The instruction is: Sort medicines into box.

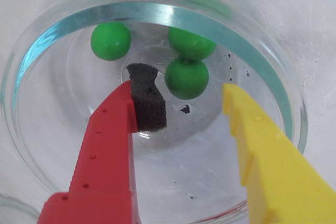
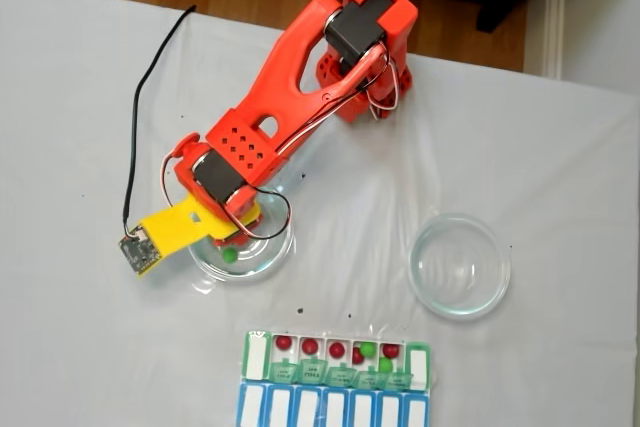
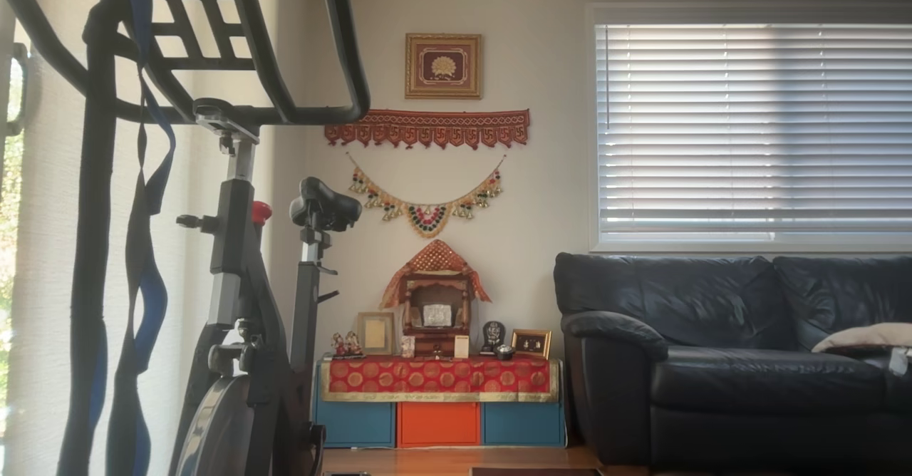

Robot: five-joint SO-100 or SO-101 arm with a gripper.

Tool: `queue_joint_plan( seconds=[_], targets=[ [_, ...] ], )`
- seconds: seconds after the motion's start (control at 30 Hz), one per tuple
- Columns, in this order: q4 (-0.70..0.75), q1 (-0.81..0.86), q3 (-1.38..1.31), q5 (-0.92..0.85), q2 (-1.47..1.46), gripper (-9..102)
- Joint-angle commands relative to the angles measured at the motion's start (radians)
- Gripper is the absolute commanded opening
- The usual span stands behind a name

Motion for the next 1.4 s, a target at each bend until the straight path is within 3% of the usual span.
queue_joint_plan(
  seconds=[0.0, 0.9, 1.37],
  targets=[
    [-0.037, -0.003, -0.002, -0.003, 0.026, 20],
    [-0.106, -0.018, 0.057, 0.005, 0.012, 14],
    [-0.195, -0.035, 0.147, 0.026, 0.063, 1]
  ],
)
